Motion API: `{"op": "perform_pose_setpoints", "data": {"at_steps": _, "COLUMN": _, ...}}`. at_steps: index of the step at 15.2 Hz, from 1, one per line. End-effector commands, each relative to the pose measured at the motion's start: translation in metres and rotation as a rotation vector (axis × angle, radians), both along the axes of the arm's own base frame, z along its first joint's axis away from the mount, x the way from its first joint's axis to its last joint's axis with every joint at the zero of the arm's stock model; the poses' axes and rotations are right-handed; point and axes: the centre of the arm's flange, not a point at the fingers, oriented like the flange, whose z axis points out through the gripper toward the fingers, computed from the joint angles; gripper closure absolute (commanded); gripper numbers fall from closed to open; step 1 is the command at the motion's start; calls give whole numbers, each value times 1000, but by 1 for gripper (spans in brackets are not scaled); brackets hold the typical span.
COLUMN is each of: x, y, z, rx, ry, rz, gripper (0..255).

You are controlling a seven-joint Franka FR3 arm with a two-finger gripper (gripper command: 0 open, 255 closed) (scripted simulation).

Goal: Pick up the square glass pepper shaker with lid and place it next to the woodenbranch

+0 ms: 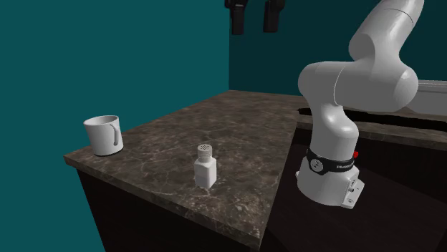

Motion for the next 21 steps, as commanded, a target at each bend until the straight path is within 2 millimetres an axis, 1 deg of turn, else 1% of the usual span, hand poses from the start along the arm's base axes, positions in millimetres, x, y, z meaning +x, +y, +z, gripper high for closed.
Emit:
{"op": "perform_pose_setpoints", "data": {"at_steps": 1, "x": 0, "y": 0, "z": 0, "rx": 0, "ry": 0, "rz": 0, "gripper": 0}}
{"op": "perform_pose_setpoints", "data": {"at_steps": 10, "x": -2, "y": -44, "z": -113, "rx": 49, "ry": -98, "rz": 110, "gripper": 0}}
{"op": "perform_pose_setpoints", "data": {"at_steps": 19, "x": 11, "y": -81, "z": -227, "rx": 98, "ry": -196, "rz": 221, "gripper": 0}}
{"op": "perform_pose_setpoints", "data": {"at_steps": 21, "x": 13, "y": -81, "z": -235, "rx": 99, "ry": -199, "rz": 223, "gripper": 0}}
